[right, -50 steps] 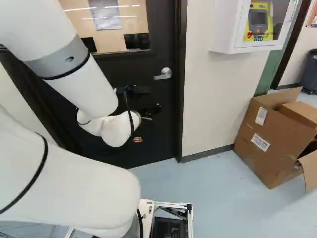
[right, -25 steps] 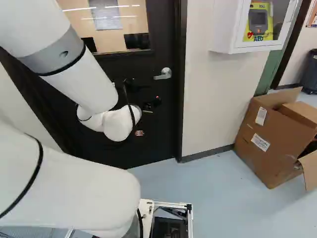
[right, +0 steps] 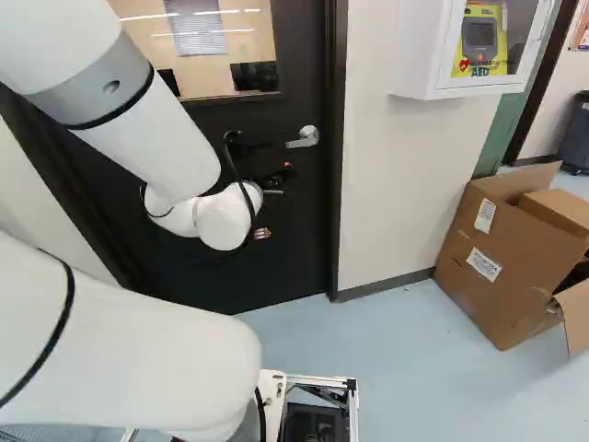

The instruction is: Open the door and move inside

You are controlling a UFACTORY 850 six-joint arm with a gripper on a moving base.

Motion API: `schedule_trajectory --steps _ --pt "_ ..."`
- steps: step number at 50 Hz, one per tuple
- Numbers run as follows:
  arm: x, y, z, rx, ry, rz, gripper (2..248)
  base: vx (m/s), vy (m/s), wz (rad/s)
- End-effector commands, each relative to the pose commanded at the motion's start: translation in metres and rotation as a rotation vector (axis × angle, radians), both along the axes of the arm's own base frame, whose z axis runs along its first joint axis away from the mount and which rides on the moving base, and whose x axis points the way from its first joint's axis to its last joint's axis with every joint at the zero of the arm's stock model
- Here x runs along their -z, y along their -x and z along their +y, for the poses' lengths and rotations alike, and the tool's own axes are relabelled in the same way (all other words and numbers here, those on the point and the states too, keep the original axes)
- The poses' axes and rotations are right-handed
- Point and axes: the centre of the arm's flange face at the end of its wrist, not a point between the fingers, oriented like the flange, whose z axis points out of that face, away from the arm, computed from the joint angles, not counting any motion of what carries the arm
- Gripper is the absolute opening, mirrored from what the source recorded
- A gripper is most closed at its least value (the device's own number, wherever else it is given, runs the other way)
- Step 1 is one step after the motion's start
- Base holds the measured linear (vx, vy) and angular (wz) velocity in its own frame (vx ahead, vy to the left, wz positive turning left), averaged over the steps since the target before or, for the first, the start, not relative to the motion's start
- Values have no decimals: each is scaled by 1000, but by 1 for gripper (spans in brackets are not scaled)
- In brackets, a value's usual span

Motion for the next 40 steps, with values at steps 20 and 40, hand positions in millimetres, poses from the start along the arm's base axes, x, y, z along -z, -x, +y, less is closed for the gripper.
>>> schedule_trajectory --steps 20,40 --pt "-21 -14 2 -61 49 -50 247 0 0 0" --pt "-43 -29 -1 -71 69 -92 247 0 0 0"
